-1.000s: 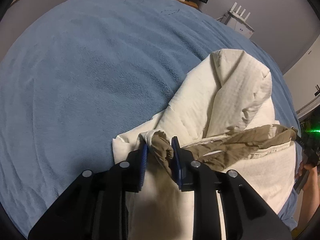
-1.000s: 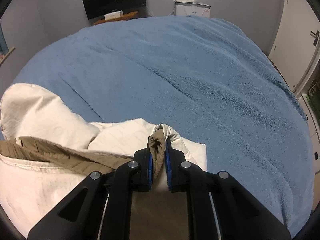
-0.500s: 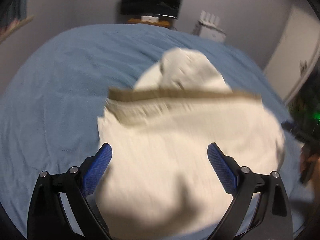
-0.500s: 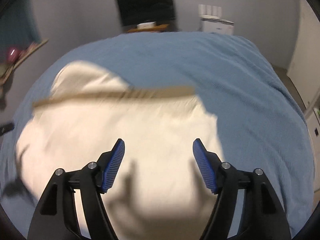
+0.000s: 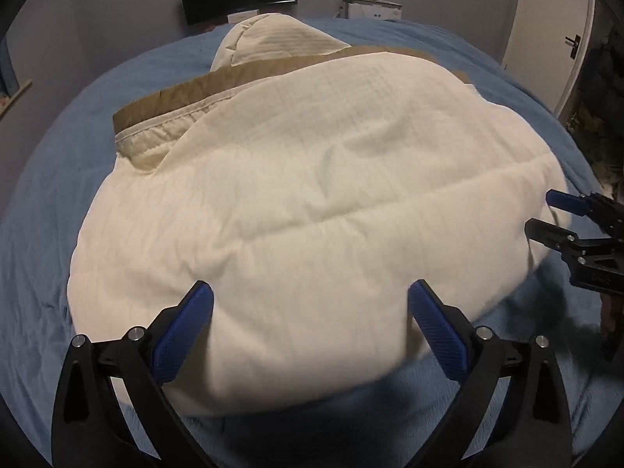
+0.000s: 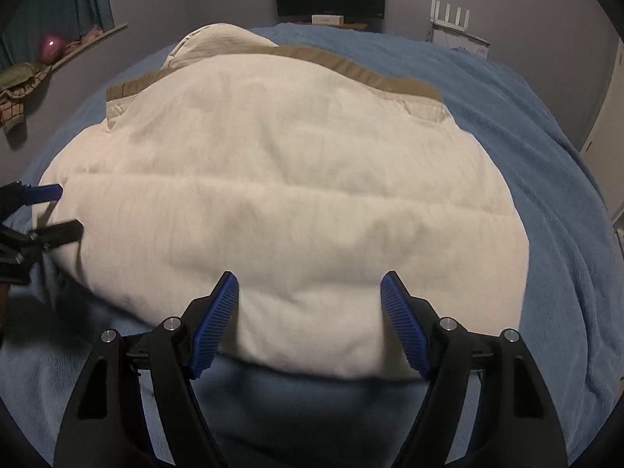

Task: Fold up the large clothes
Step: 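Fold the held hem up toward the hood and release both tools, then press both open tools along the folded hem to flatten it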

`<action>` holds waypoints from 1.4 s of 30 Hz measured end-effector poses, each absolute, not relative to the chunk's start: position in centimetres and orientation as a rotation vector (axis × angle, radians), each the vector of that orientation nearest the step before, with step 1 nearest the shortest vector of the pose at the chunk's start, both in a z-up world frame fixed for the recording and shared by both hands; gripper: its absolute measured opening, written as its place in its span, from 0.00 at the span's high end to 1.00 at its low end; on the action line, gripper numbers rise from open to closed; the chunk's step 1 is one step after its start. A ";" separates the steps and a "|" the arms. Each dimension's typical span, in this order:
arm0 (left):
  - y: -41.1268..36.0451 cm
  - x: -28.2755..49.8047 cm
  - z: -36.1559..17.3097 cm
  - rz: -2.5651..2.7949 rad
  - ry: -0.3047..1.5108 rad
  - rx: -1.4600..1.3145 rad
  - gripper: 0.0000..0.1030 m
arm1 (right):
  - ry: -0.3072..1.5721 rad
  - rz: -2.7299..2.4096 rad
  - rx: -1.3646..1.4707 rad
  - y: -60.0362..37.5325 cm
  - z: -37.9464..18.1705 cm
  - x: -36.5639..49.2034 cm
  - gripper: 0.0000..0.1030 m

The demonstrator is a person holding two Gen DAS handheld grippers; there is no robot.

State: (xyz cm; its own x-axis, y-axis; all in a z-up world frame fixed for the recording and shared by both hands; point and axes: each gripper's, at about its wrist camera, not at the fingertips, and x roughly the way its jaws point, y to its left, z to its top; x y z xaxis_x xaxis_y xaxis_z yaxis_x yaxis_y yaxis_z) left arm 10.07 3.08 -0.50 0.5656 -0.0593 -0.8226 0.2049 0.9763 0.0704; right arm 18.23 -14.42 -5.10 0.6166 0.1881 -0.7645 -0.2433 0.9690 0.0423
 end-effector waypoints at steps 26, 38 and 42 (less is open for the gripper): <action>7.4 30.0 -4.1 0.008 1.103 0.014 0.05 | 1.006 0.206 0.006 -9.9 -7.6 37.2 0.20; 6.8 30.7 -5.9 0.019 1.120 0.041 0.05 | 1.044 0.169 -0.038 -8.6 -9.6 38.6 0.19; 7.9 31.4 -6.1 0.017 1.124 0.040 0.05 | 1.047 0.168 -0.039 -8.0 -9.8 38.5 0.19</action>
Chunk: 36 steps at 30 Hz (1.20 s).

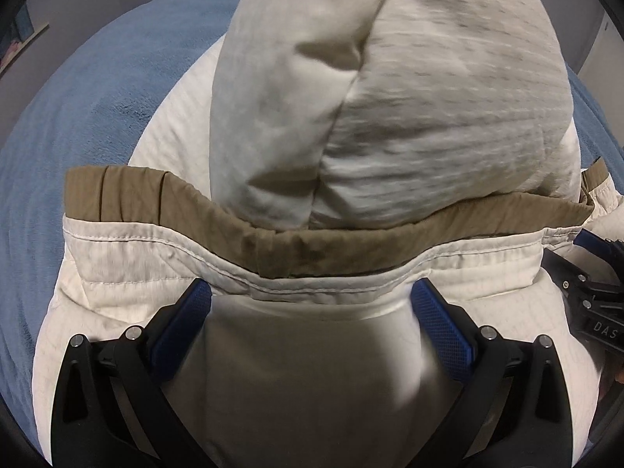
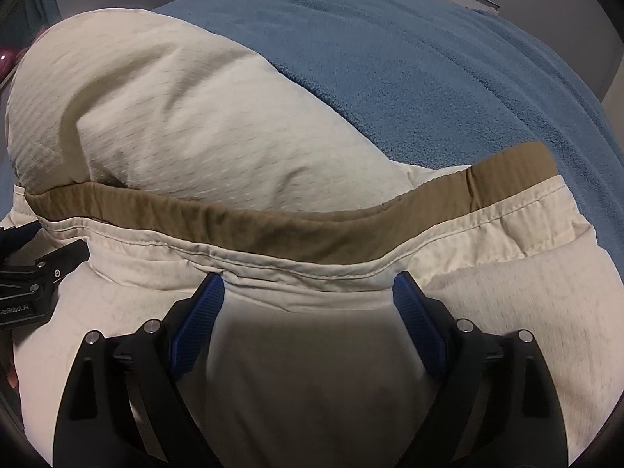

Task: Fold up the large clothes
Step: 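Press both open tools along the folded hem to flatten it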

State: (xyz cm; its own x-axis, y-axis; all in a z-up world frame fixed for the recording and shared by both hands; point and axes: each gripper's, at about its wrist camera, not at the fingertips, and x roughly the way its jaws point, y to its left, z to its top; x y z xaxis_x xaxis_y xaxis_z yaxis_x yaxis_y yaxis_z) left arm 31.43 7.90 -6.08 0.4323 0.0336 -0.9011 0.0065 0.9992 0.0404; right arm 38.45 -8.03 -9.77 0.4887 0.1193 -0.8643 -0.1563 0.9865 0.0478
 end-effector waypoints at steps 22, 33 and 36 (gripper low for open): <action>7.4 26.9 -4.0 0.007 1.076 0.084 0.05 | 0.935 0.200 -0.026 -9.6 -8.9 35.0 0.18; 11.6 14.3 -3.0 -0.122 1.063 0.211 0.05 | 0.800 0.312 -0.184 -18.6 -7.8 21.3 0.18; 12.5 14.3 -4.0 -0.132 1.042 0.138 0.05 | 0.776 0.316 -0.136 -20.1 -9.3 20.2 0.18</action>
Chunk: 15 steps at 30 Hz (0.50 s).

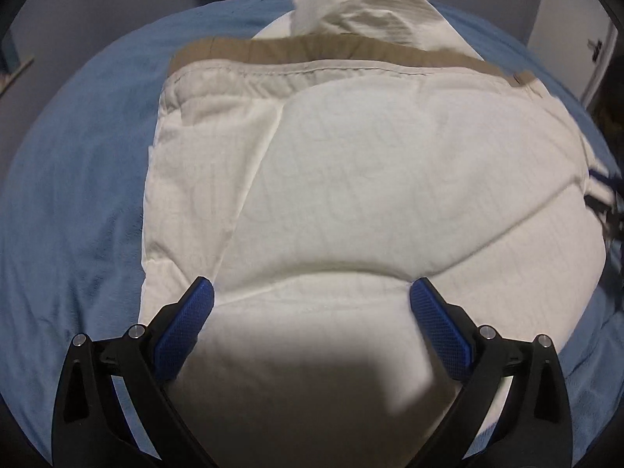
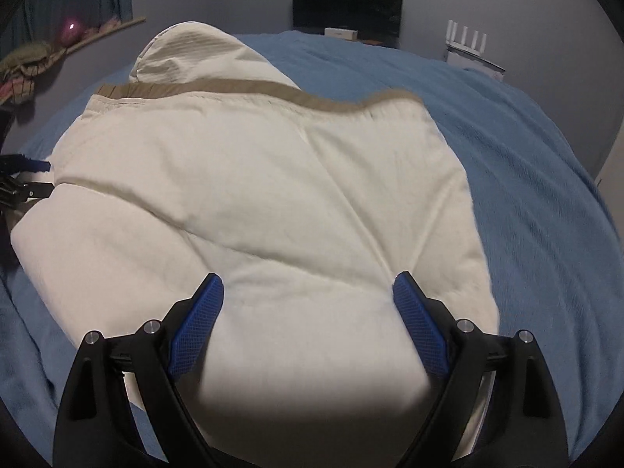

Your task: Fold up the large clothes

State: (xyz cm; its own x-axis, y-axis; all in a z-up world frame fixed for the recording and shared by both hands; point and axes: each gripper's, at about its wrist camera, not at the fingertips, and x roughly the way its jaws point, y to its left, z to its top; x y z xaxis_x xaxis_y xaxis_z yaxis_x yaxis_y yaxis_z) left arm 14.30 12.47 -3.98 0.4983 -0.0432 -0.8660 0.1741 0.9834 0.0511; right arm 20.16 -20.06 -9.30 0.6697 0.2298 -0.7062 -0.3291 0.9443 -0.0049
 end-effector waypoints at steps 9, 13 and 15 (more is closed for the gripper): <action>12.4 12.7 -2.8 -0.131 1.049 0.205 0.07 | 0.789 0.251 -0.130 -19.7 -9.0 19.2 0.18; 11.8 9.7 -0.9 -0.206 1.097 0.289 0.06 | 0.831 0.305 -0.236 -19.9 -7.6 16.7 0.18; 11.4 8.3 -1.2 -0.202 1.132 0.372 0.06 | 0.857 0.302 -0.282 -20.4 -7.7 16.0 0.18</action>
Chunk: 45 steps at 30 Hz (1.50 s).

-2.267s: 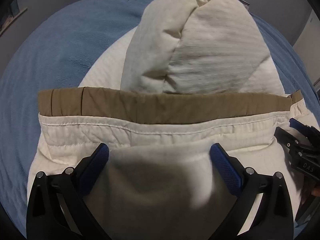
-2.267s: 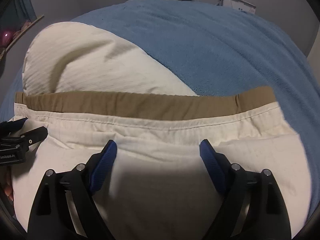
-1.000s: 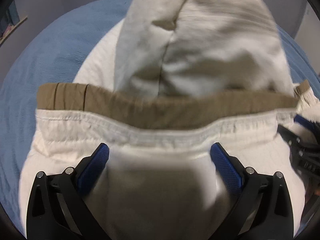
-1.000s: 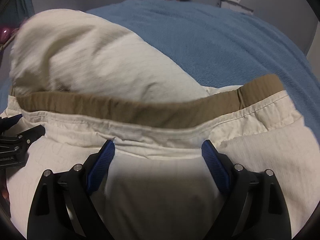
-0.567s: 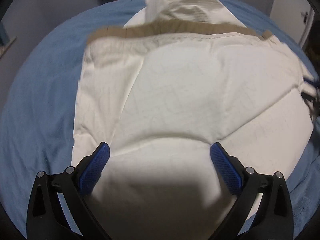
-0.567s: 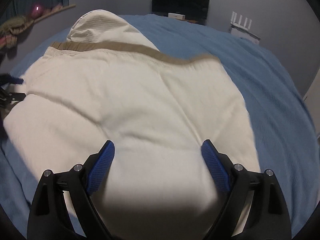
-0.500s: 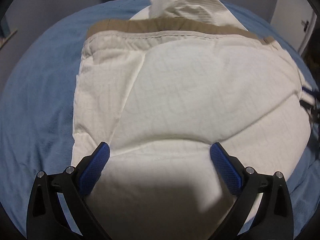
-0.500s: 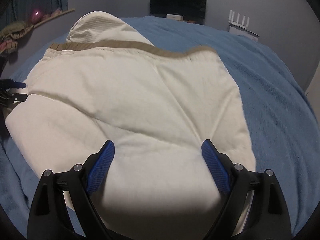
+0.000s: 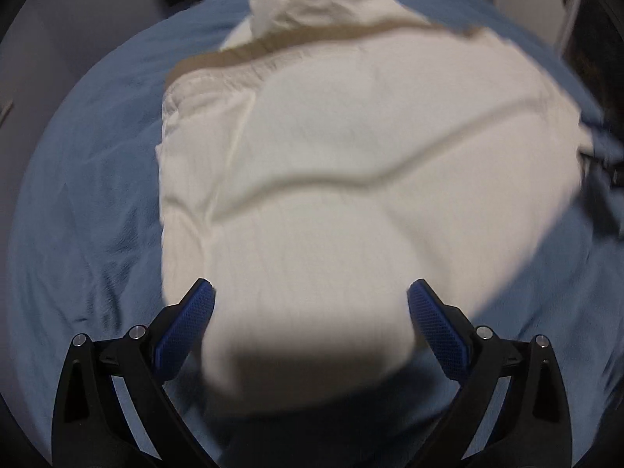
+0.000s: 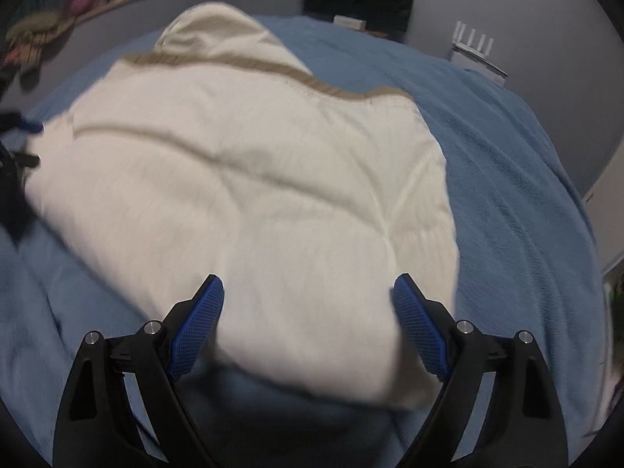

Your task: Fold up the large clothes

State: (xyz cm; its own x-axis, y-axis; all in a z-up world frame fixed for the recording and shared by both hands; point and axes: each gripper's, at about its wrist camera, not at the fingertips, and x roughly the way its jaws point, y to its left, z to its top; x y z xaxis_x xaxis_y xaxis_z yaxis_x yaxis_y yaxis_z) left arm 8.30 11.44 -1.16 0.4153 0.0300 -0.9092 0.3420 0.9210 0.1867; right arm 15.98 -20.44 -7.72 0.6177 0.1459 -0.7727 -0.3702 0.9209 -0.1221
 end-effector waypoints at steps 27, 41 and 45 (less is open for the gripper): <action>20.6 16.3 1.5 -0.079 1.011 -0.014 0.12 | 0.881 0.225 0.147 -28.7 -5.8 27.3 0.12; 24.1 21.6 -3.7 -0.295 1.016 -0.232 0.27 | 1.038 0.404 0.440 -30.1 -11.4 34.5 0.13; 25.5 20.7 -4.1 -0.372 1.024 -0.308 0.40 | 1.060 0.481 0.490 -30.9 -12.1 34.3 0.18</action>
State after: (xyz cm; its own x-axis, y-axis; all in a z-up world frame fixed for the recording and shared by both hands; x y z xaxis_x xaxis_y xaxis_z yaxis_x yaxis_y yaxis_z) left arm 20.70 25.50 -4.08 0.4674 -0.4394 -0.7671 0.1563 0.8952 -0.4174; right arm 34.34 -30.87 -12.08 0.4081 0.5895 -0.6971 -0.1358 0.7943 0.5922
